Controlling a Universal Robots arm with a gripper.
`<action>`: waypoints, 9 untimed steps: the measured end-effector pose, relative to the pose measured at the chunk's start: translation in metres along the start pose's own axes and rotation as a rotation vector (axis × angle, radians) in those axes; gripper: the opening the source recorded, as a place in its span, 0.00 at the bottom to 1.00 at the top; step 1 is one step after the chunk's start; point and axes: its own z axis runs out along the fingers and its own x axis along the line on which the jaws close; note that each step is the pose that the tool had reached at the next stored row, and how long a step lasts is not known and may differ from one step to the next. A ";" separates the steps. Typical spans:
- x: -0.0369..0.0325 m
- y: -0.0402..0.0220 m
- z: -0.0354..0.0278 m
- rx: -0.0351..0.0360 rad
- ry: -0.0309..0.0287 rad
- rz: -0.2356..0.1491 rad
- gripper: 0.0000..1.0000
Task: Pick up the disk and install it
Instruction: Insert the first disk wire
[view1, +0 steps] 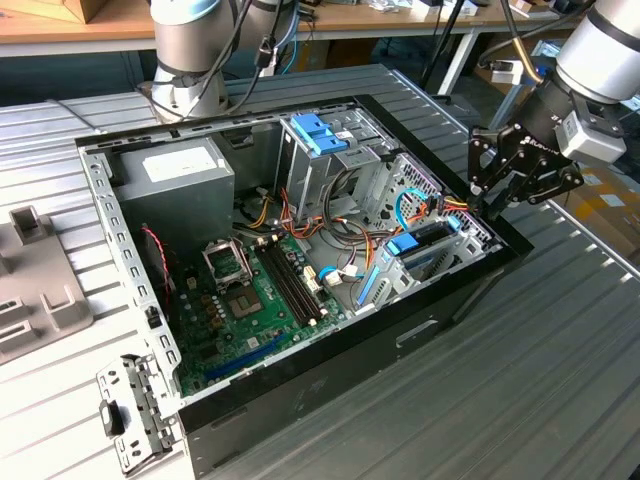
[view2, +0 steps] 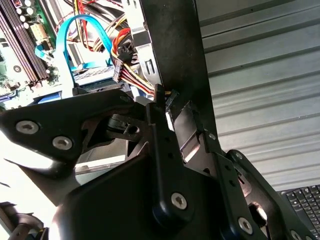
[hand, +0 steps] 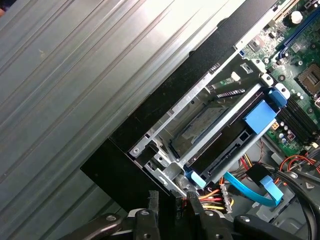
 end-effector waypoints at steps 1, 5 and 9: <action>0.0000 0.0000 0.0000 0.0000 0.0000 0.000 0.35; 0.0000 0.0000 0.0000 0.0000 0.0000 0.000 0.20; 0.0000 0.0000 0.0000 -0.0001 0.0000 0.000 0.20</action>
